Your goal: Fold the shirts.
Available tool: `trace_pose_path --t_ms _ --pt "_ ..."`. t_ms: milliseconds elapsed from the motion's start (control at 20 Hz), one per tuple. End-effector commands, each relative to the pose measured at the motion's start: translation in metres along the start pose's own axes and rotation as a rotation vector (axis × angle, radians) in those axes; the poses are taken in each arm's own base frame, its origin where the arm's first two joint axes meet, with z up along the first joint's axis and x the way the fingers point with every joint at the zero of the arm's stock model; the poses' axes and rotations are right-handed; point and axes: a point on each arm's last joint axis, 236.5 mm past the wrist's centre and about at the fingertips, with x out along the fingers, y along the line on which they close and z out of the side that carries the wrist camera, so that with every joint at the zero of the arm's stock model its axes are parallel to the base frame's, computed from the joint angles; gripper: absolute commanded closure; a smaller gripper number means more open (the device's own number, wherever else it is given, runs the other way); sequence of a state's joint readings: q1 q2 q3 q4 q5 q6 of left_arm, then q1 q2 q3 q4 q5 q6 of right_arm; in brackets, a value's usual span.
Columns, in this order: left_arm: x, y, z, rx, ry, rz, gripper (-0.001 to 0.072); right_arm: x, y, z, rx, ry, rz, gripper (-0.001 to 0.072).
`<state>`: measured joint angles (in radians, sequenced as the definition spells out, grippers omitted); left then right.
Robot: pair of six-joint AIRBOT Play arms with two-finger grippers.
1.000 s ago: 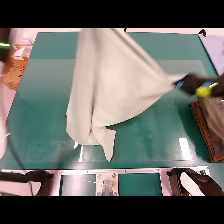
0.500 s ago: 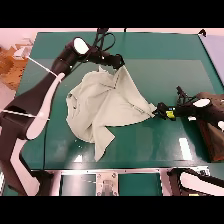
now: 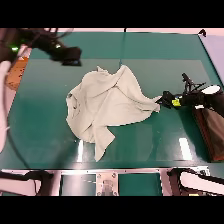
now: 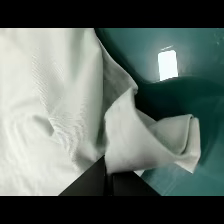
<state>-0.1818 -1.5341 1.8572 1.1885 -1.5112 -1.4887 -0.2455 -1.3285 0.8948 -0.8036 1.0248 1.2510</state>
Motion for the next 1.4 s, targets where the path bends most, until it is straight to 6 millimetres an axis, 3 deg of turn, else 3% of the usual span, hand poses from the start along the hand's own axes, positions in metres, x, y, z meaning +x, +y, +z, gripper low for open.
trace_pose_path --t_ms 0,150,200,250,300,400,550,650,700,800,900,950,1000,1150,1350 --pt "-0.010 0.036 -0.100 -0.106 0.186 0.160 0.0685 -0.004 0.005 0.002 -0.007 0.007 0.009 0.0693" --pt "0.032 0.047 -0.190 -0.297 0.239 0.178 0.0681 -0.003 0.004 0.002 -0.008 0.007 0.009 0.0693" --pt "0.049 0.048 -0.218 -0.368 0.258 0.175 0.0535 -0.003 0.004 0.002 -0.008 0.007 0.009 0.0693" --pt "0.065 0.046 -0.242 -0.429 0.284 0.155 0.0185 -0.003 0.004 0.002 -0.008 0.007 0.009 0.0693" --pt "0.080 0.039 -0.264 -0.501 0.318 0.123 0.0053 -0.003 0.004 0.002 -0.008 0.007 0.009 0.0693" --pt "0.102 0.017 -0.289 -0.599 0.357 0.013 0.0056 -0.004 0.004 0.002 -0.007 0.005 0.008 0.0693" --pt "0.128 -0.004 -0.288 -0.690 0.280 -0.129 0.0057 -0.003 0.003 0.006 -0.006 -0.013 0.004 0.0693" --pt "0.142 0.001 -0.287 -0.738 0.207 -0.142 0.0063 -0.004 0.003 0.008 -0.006 -0.019 0.003 0.0692" --pt "0.148 0.007 -0.292 -0.758 0.190 -0.125 0.0151 -0.004 0.003 0.008 -0.006 -0.019 0.003 0.0693" --pt "0.157 0.018 -0.296 -0.776 0.150 -0.096 0.0188 -0.004 0.003 0.008 -0.006 -0.019 0.003 0.0693" --pt "0.158 0.029 -0.284 -0.728 0.084 -0.074 0.0591 -0.004 0.003 0.008 -0.007 -0.018 0.003 0.0693" --pt "0.158 0.035 -0.274 -0.714 0.043 -0.061 0.0628 -0.004 0.003 0.007 -0.008 -0.016 0.001 0.0692" --pt "0.155 0.043 -0.261 -0.687 -0.001 -0.037 0.0683 -0.004 0.003 0.005 -0.008 -0.006 0.005 0.0693" --pt "0.125 0.088 -0.217 -0.621 -0.105 0.058 0.0683 -0.005 0.006 -0.018 0.016 0.088 0.015 0.0693" --pt "0.044 0.172 -0.164 -0.579 -0.254 0.201 0.0683 -0.018 -0.012 -0.057 0.096 0.179 -0.088 0.0694"
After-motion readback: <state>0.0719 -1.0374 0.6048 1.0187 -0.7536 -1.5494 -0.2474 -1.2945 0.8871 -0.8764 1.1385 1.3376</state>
